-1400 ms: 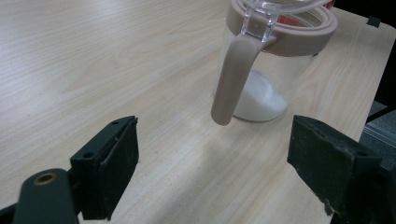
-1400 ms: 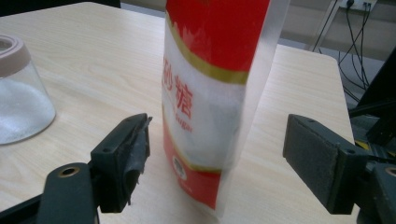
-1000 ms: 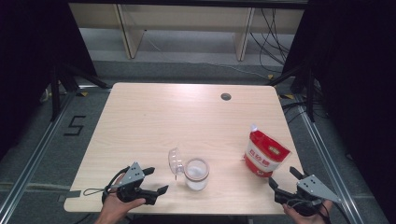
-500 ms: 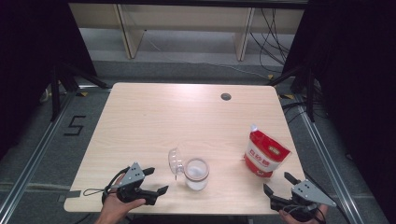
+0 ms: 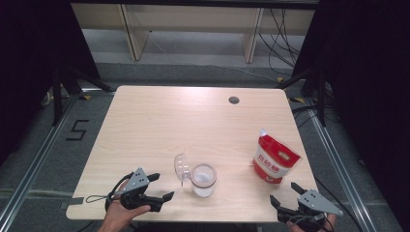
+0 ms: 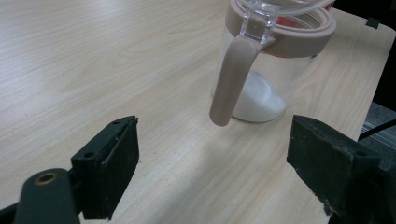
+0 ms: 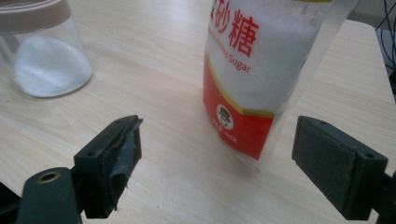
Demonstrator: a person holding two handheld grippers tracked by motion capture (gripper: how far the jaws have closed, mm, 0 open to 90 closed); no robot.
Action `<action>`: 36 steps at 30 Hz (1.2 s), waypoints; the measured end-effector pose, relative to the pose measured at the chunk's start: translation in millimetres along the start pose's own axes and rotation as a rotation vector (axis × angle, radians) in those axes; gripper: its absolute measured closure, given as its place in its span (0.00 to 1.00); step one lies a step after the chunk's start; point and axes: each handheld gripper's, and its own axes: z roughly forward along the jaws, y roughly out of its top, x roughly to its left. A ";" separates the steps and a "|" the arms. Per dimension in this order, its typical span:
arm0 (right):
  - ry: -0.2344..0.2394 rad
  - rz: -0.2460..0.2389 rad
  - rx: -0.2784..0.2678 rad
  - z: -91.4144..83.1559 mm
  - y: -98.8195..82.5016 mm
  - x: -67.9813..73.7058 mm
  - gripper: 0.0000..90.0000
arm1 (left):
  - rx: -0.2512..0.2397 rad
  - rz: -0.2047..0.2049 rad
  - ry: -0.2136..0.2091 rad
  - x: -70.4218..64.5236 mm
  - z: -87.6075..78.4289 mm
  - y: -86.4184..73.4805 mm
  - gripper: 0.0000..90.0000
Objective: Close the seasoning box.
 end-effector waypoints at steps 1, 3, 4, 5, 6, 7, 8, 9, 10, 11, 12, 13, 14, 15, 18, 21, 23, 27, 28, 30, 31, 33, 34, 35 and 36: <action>0.000 -0.007 0.001 0.3 -0.1 -0.1 0.19 | 0.007 0.015 0.002 1.7 -0.7 0.3 0.18; -0.015 -0.023 -0.005 0.1 -0.1 -0.6 0.19 | -0.007 -0.018 0.000 0.3 -0.7 0.2 0.19; -0.007 -0.014 -0.002 0.3 -0.2 0.1 0.19 | -0.004 -0.019 0.009 -0.2 -1.5 0.6 0.19; -0.007 -0.013 0.003 0.4 -0.4 0.4 0.19 | -0.008 -0.020 0.001 0.3 -1.1 0.7 0.19; -0.005 -0.021 0.003 0.6 -0.3 0.0 0.19 | -0.009 -0.017 0.000 0.5 -1.3 0.9 0.19; -0.004 -0.026 0.002 1.1 -0.1 -0.4 0.19 | -0.007 -0.015 0.003 0.3 -2.1 1.1 0.20; -0.015 -0.025 0.001 0.6 0.2 0.1 0.19 | -0.011 -0.020 -0.006 0.3 -2.2 1.0 0.22; -0.015 -0.024 0.003 0.8 0.1 0.0 0.19 | -0.014 -0.025 -0.005 -0.3 -2.9 1.1 0.24; -0.015 -0.014 0.005 0.5 0.2 1.5 0.19 | -0.015 -0.026 -0.005 -0.4 -3.7 1.3 0.26; -0.014 -0.022 0.005 0.5 0.5 1.3 0.19 | -0.027 -0.025 -0.015 0.2 -4.0 1.2 0.29; -0.012 -0.020 0.008 0.6 0.7 2.3 0.19 | -0.026 -0.021 -0.005 0.3 -5.4 1.7 0.33; -0.015 -0.026 0.008 0.6 1.0 2.8 0.19 | -0.032 -0.017 -0.015 1.5 -5.9 2.4 0.36; -0.016 -0.036 0.000 1.1 1.6 3.0 0.19 | -0.039 -0.027 -0.011 0.8 -6.8 3.6 0.39; -0.011 -0.019 0.010 0.5 1.8 4.1 0.19 | -0.048 -0.020 -0.016 1.6 -7.2 5.1 0.44; 0.004 -0.017 0.011 2.7 0.7 4.0 0.19 | -0.066 -0.012 -0.003 0.7 -8.8 10.8 0.61; -0.018 -0.033 0.011 1.9 0.6 3.0 0.19 | -0.074 -0.004 0.008 -1.2 -9.7 16.0 0.78; -0.017 -0.030 0.014 1.8 0.7 3.3 0.19 | -0.082 -0.009 -0.002 -2.3 -8.7 18.3 0.85; -0.007 -0.020 0.009 2.4 0.9 4.0 0.19 | -0.090 0.017 -0.011 -5.7 -5.4 25.6 0.94; -0.007 -0.021 0.008 2.4 0.9 3.8 0.20 | -0.084 0.025 -0.005 -6.9 -5.0 27.6 0.95; -0.022 -0.030 0.008 1.4 1.1 3.2 0.20 | -0.090 0.020 -0.018 -9.0 -2.8 30.7 0.96; -0.022 -0.032 0.006 1.5 1.2 3.0 0.20 | -0.094 0.027 -0.025 -9.1 -1.6 32.1 0.96; -0.016 -0.020 0.007 1.6 0.9 3.9 0.20 | -0.080 0.051 -0.026 -8.7 -0.7 34.4 0.96; -0.021 -0.028 0.005 1.5 0.9 3.4 0.20 | -0.085 0.057 -0.030 -7.7 0.4 34.6 0.96; -0.022 -0.029 0.005 1.5 1.0 3.3 0.20 | -0.083 0.045 -0.030 -7.4 0.6 34.7 0.96; -0.022 -0.031 0.004 1.6 1.0 3.2 0.20 | -0.081 0.043 -0.031 -6.7 0.5 35.0 0.96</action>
